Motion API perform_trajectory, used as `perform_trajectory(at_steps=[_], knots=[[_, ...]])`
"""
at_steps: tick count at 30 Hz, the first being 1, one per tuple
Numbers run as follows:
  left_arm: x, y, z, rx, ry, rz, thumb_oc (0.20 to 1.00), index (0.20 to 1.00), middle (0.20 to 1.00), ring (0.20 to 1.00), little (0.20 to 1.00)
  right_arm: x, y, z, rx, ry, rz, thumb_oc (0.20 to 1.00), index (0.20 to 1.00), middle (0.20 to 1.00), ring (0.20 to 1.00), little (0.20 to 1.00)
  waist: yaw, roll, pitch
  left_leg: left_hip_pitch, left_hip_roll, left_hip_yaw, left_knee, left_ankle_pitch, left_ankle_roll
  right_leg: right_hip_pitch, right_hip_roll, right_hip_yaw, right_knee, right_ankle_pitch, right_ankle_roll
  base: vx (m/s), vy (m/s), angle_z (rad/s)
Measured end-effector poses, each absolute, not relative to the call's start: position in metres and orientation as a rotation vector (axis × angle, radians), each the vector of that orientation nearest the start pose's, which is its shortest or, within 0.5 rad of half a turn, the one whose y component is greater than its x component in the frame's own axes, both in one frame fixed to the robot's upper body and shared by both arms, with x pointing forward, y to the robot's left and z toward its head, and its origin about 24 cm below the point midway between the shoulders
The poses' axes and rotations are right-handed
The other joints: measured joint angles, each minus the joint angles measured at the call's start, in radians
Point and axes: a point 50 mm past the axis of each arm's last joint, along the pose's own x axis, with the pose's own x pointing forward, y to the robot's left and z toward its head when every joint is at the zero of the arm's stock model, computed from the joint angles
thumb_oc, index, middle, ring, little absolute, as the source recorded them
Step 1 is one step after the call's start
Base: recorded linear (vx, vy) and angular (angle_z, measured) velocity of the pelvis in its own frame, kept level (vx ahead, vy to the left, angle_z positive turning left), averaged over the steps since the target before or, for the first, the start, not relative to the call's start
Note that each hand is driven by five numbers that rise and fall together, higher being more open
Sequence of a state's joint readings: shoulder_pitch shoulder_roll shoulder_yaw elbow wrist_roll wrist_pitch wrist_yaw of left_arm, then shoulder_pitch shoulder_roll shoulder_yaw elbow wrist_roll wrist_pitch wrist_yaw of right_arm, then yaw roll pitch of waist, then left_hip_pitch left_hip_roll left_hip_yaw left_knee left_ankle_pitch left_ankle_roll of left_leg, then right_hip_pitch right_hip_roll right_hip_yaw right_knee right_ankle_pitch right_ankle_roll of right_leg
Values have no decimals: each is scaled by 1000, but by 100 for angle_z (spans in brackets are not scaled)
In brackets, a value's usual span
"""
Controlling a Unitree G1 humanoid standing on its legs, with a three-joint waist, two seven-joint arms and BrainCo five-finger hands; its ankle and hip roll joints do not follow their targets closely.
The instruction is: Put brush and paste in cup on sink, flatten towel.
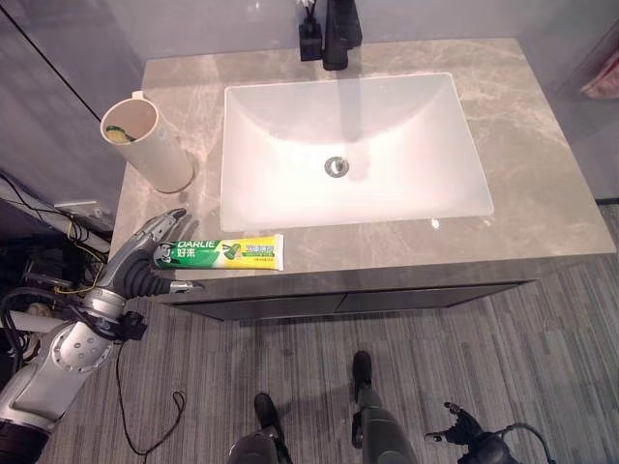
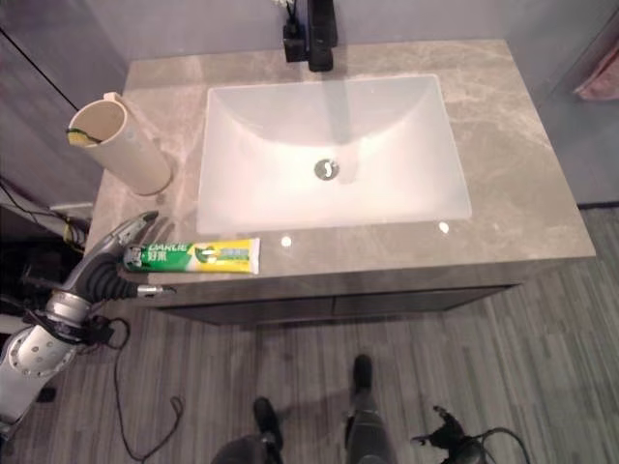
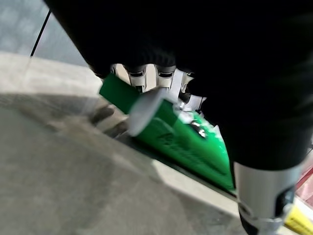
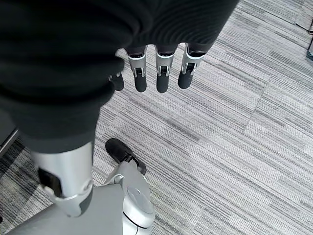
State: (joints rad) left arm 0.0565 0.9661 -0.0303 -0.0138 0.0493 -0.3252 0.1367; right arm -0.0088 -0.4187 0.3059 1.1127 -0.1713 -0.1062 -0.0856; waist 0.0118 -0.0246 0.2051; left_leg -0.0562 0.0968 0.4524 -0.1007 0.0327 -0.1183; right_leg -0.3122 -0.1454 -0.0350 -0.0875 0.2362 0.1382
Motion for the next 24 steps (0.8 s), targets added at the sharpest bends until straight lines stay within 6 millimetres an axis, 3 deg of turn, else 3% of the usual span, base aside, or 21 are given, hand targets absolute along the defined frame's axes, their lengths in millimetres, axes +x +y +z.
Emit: perform_trajectory(at_steps=[10,13,15,16,21,22,23,24], knots=[[246,277,132,929,-311,-68,1000,1000,1000,1000,1000,123,-276,-133,-723,1008,97,1000,1000,1000,1000,1000,1,0,0,0,2,3,0,-1,-1,-1,2,2,0,-4,3,0,0,0],[246,277,132,926,-309,-67,790,790,790,790,790,123,-276,-133,-723,1007,96,1000,1000,1000,1000,1000,0,1,0,1,2,4,0,-1,-2,-2,2,2,-7,-12,-5,10,-4,0],[246,277,133,913,-317,-55,705,705,705,705,705,123,-276,-133,-723,1007,94,1000,1000,1000,1000,1000,3,1,-1,1,2,4,0,-1,-2,-2,2,2,-5,-9,-3,0,0,0],[247,278,136,900,-323,-43,598,598,598,598,598,123,-276,-133,-723,1006,94,1000,1000,1000,1000,1000,3,1,-1,1,2,4,1,-1,-2,-2,2,3,0,-6,-6,0,0,0],[252,287,141,875,-331,20,580,580,580,580,580,123,-276,-133,-723,1007,94,1000,1000,1000,1000,1000,0,3,-4,4,2,12,0,-3,-1,-2,4,9,0,2,-4,6,-10,-3],[252,287,140,869,-332,27,526,526,526,526,526,122,-276,-133,-723,1007,94,1000,1000,1000,1000,1000,-1,2,-6,5,2,18,0,-4,-2,-3,5,12,0,2,-4,20,-8,-11],[252,288,140,868,-333,39,341,341,341,341,341,123,-276,-133,-723,1007,94,1000,1000,1000,1000,1000,-1,-1,-11,9,2,22,0,-5,-2,-4,7,19,0,2,-4,11,0,-12],[252,288,140,869,-331,38,313,313,313,313,313,122,-276,-133,-723,1008,94,1000,1000,1000,1000,1000,-1,-1,-15,11,2,25,0,-6,-3,-4,7,21,0,2,-3,20,-8,-13]])
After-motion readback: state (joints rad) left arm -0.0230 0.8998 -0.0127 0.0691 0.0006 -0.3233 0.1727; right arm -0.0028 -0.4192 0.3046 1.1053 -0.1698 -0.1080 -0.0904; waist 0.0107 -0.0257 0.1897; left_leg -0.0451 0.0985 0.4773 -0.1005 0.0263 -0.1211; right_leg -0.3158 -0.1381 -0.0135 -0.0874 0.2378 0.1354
